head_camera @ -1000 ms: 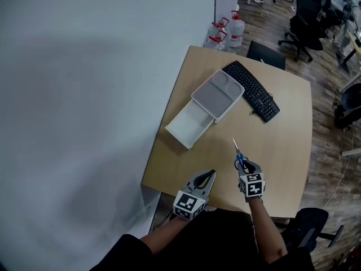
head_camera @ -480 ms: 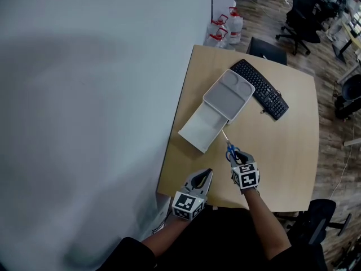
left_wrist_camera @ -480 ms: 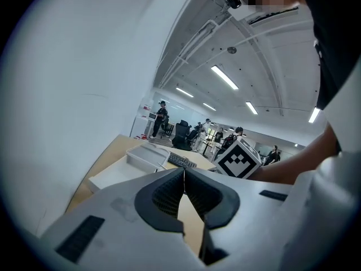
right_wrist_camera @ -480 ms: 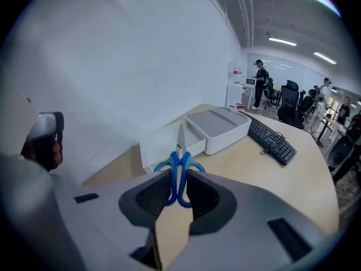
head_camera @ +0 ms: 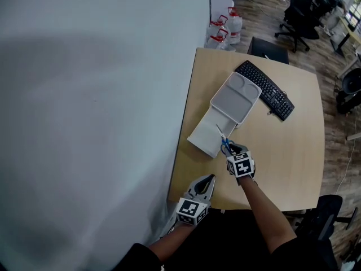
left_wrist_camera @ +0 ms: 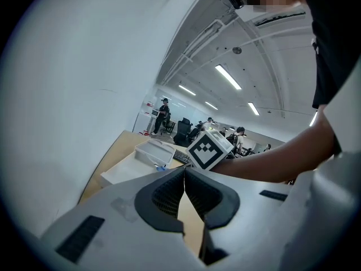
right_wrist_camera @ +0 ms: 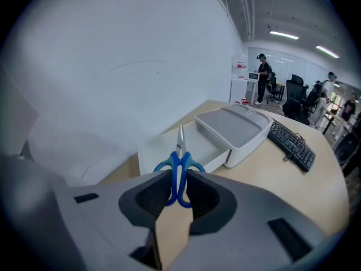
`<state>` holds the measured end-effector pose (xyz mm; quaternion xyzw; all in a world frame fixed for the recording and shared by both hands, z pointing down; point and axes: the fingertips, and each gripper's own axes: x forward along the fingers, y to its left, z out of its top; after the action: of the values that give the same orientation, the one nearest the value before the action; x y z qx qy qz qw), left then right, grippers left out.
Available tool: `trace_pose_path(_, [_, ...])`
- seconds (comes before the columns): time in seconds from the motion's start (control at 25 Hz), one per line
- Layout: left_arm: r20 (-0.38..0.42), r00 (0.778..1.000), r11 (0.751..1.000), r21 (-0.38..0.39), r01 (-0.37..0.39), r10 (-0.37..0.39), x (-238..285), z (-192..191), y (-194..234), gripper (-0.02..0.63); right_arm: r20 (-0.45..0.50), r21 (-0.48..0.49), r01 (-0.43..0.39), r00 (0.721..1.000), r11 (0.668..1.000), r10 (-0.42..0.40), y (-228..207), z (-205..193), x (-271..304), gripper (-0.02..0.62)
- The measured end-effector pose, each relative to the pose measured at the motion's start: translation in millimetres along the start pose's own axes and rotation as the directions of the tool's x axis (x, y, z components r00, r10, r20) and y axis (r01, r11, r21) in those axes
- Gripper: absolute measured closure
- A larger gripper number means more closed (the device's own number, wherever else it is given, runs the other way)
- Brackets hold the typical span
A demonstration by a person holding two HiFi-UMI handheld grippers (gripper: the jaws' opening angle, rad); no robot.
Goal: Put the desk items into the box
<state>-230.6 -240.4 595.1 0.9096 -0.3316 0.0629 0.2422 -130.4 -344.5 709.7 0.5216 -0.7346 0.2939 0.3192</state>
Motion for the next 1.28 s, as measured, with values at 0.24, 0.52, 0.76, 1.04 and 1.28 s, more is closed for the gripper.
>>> trace_pose_path(0.24, [0.03,0.999,1.0,-0.013,-0.025,0.025,-0.1,12.2,13.1,0.591,-0.047,0.03,-0.008,0.999,1.0,0.01,8.3,4.3,39.1,0.454])
trace_pose_path(0.52, [0.018,0.999,0.999,-0.011,-0.04,0.04,-1.2,13.4,15.8,0.591,-0.08,0.046,-0.023,0.996,0.999,0.026,13.2,5.5,70.8,0.454])
trace_pose_path(0.76, [0.017,0.998,0.998,-0.031,-0.052,0.052,-6.1,10.1,20.1,0.591,-0.151,-0.012,-0.029,0.988,1.0,0.027,22.4,-5.7,90.4,0.454])
trace_pose_path(1.04, [0.021,0.997,0.997,-0.037,-0.068,0.069,-8.4,9.1,29.6,0.591,-0.191,-0.108,0.012,0.981,0.994,-0.032,20.4,-11.4,102.2,0.453])
trace_pose_path(1.28, [0.007,0.999,0.997,-0.063,-0.039,0.04,-7.2,-3.1,16.9,0.591,-0.14,-0.095,0.01,0.99,0.995,-0.023,19.0,-9.4,103.1,0.423])
